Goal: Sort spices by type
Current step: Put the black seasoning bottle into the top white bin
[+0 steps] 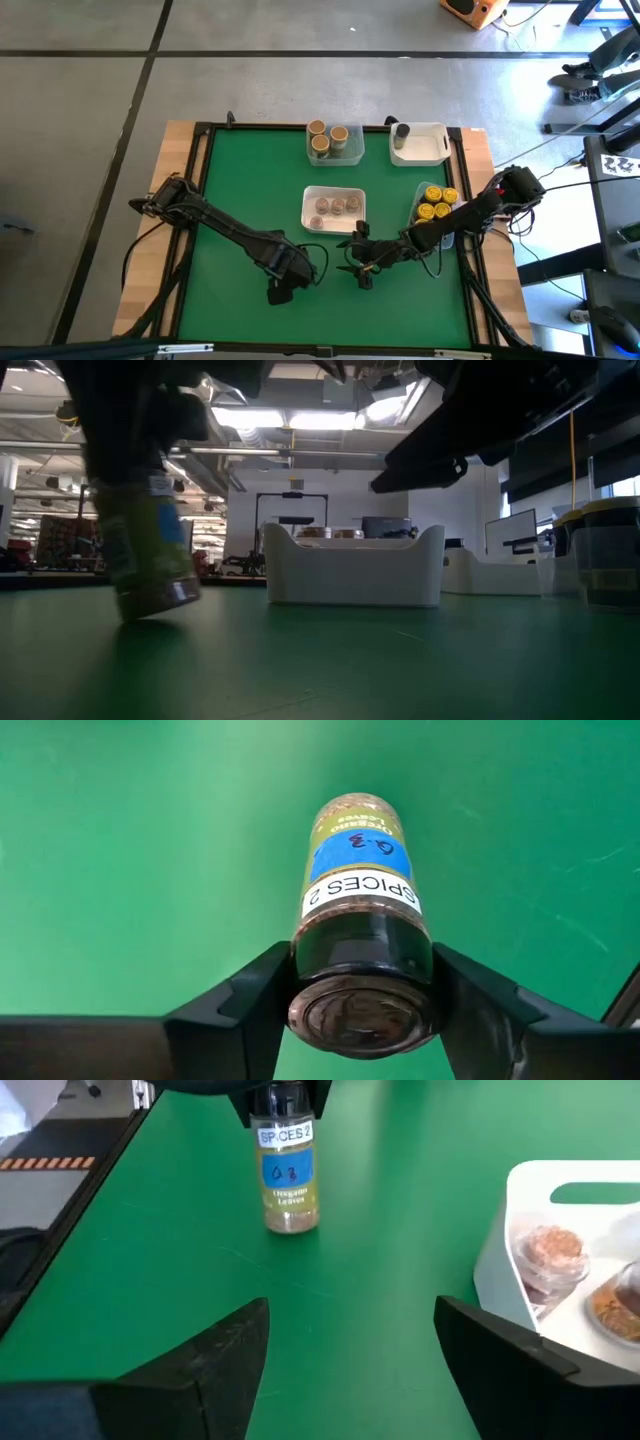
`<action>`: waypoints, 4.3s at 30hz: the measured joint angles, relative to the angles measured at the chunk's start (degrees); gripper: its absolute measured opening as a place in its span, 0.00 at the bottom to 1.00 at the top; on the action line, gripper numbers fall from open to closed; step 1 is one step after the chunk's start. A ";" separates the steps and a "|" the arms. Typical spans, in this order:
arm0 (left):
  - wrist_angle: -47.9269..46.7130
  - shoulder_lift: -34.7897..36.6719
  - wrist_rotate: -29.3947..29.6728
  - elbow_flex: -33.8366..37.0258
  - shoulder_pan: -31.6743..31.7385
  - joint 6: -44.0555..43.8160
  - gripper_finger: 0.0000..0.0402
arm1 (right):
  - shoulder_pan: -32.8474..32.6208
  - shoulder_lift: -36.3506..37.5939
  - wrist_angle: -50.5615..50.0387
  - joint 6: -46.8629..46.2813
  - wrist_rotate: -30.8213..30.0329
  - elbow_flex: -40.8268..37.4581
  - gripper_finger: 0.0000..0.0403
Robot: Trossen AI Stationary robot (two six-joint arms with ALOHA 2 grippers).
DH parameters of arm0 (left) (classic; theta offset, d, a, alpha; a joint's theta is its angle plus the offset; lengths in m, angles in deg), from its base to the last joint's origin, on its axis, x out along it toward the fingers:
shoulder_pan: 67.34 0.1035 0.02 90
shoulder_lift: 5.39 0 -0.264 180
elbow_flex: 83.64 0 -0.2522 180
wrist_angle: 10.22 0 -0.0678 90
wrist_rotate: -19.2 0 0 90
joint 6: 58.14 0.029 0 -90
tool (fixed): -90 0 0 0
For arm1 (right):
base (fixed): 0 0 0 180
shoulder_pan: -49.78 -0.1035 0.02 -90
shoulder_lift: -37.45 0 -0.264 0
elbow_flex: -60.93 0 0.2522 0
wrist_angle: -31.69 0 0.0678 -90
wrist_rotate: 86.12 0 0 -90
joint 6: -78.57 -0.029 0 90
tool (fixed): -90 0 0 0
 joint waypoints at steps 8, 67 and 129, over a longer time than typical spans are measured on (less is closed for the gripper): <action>2.30 -0.05 -0.07 0.00 0.77 2.73 0.58 | 0.00 -1.31 0.13 -1.06 0.00 0.00 0.71; 39.22 9.05 36.37 33.96 -20.14 -18.63 0.32 | 1.97 -23.43 5.99 4.71 2.38 24.81 0.96; 48.61 8.92 40.50 36.13 -15.29 -10.14 0.32 | 14.57 22.20 -28.02 13.77 -33.89 10.57 0.51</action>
